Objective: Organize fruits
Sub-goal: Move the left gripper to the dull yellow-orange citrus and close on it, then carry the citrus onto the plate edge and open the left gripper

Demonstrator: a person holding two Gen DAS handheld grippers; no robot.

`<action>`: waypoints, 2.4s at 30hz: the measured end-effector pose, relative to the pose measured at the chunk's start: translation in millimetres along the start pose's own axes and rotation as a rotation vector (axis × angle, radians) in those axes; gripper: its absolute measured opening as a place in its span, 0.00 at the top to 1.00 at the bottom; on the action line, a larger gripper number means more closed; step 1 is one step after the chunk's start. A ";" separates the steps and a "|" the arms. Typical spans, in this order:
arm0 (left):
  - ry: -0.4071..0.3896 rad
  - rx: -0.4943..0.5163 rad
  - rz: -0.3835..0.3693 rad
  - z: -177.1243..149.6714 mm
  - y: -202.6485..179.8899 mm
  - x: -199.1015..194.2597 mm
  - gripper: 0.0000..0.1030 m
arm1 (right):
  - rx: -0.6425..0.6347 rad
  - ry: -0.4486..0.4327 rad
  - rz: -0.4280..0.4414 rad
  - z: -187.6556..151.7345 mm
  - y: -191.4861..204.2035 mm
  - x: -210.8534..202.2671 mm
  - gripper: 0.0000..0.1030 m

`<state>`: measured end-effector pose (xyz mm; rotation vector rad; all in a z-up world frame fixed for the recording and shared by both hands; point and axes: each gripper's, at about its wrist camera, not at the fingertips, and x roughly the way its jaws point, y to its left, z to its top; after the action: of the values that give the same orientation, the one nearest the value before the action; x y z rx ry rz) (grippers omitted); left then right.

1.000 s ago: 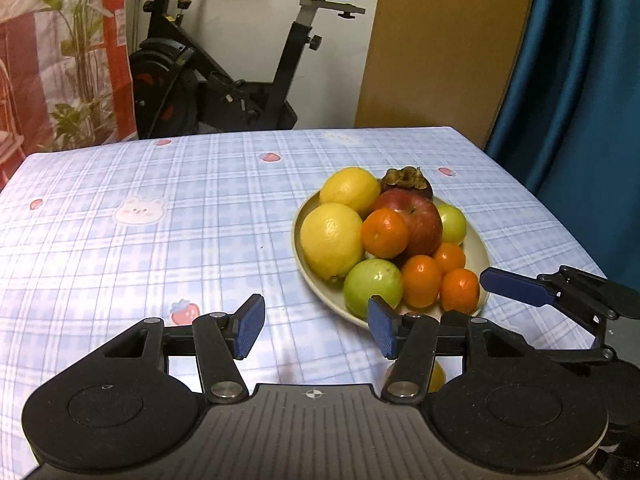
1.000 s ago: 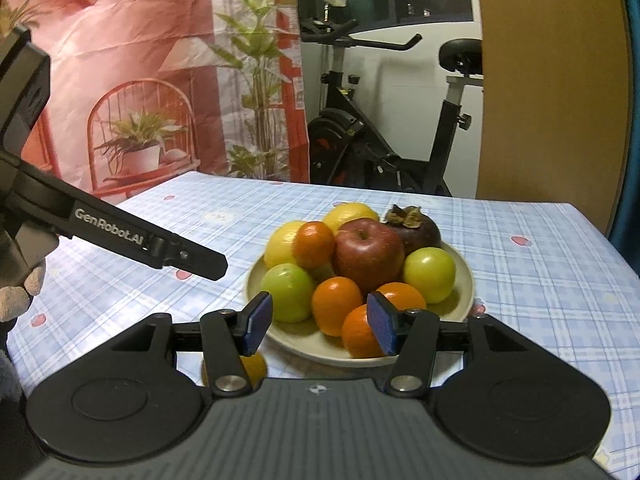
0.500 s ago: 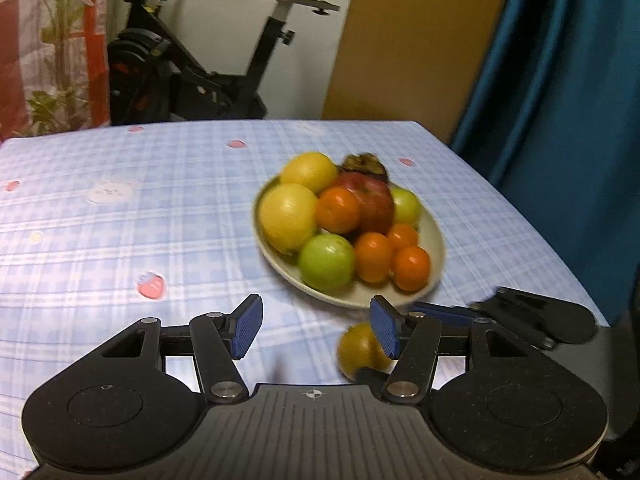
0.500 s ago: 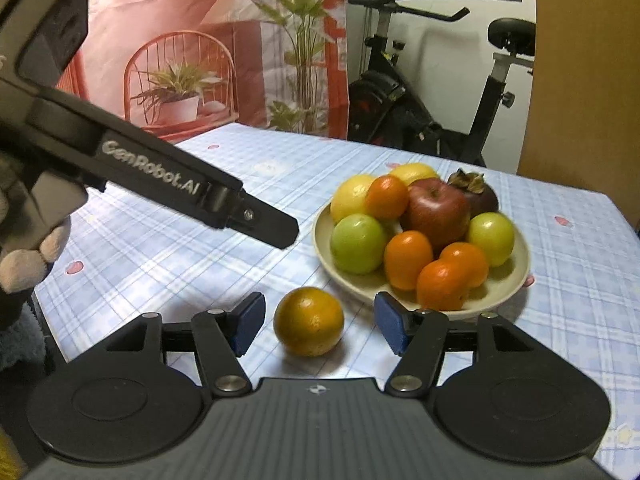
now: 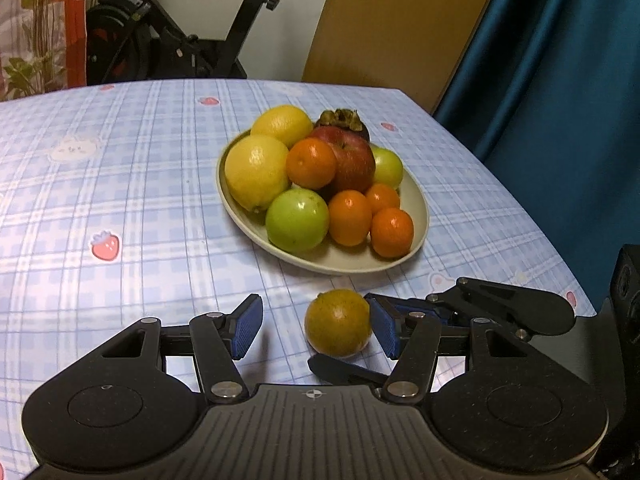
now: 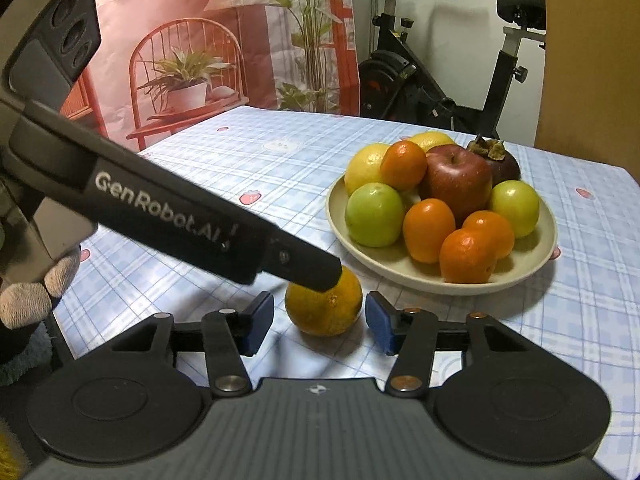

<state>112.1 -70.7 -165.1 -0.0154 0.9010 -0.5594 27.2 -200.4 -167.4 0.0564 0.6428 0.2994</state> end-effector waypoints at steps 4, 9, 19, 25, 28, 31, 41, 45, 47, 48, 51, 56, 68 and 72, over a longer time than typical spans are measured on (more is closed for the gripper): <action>0.007 -0.003 -0.009 -1.3 -0.1 2.2 0.40 | 0.017 0.005 0.004 -0.5 -3.2 0.8 0.48; 0.002 -0.012 -0.006 -1.8 0.8 1.6 0.41 | 0.031 0.009 0.005 0.8 -6.8 1.6 0.48; -0.001 -0.003 -0.027 -3.4 -0.6 0.6 0.41 | 0.056 0.004 0.005 1.2 -10.2 1.6 0.48; 0.012 -0.004 -0.035 -3.7 -0.4 6.5 0.42 | 0.062 0.009 0.018 0.2 -12.7 2.8 0.51; 0.016 -0.004 -0.046 -3.3 -0.9 10.8 0.45 | 0.071 0.004 0.018 -0.1 -13.3 3.1 0.51; 0.012 0.012 -0.070 -3.7 -3.8 11.4 0.58 | 0.080 0.006 0.022 -0.7 -15.9 4.9 0.55; -0.072 0.089 -0.078 5.7 -18.3 -3.5 0.58 | 0.080 -0.071 0.003 3.0 -15.5 -10.0 0.56; -0.090 0.130 -0.070 16.3 -26.2 -0.7 0.58 | 0.099 -0.112 -0.018 8.7 -22.2 -15.8 0.56; -0.100 0.136 -0.066 22.1 -28.1 2.2 0.58 | 0.108 -0.120 -0.024 13.5 -27.0 -14.9 0.56; -0.104 0.135 -0.065 24.2 -28.1 3.6 0.58 | 0.112 -0.123 -0.029 16.9 -29.2 -13.4 0.56; -0.100 0.139 -0.058 29.5 -28.4 9.3 0.58 | 0.116 -0.127 -0.039 22.6 -34.6 -9.1 0.56; -0.092 0.127 -0.053 30.1 -24.2 13.0 0.58 | 0.119 -0.102 -0.052 22.3 -39.5 1.3 0.56; -0.139 0.106 -0.028 27.4 -18.0 9.0 0.55 | 0.072 -0.110 -0.074 14.0 -33.5 -2.8 0.53; -0.150 0.103 -0.022 25.7 -18.1 9.1 0.55 | 0.074 -0.113 -0.077 13.7 -33.3 -2.5 0.53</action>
<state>127.5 -96.0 -151.2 0.0257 0.7266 -0.6160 42.0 -232.4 -159.8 0.1181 0.5427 0.1962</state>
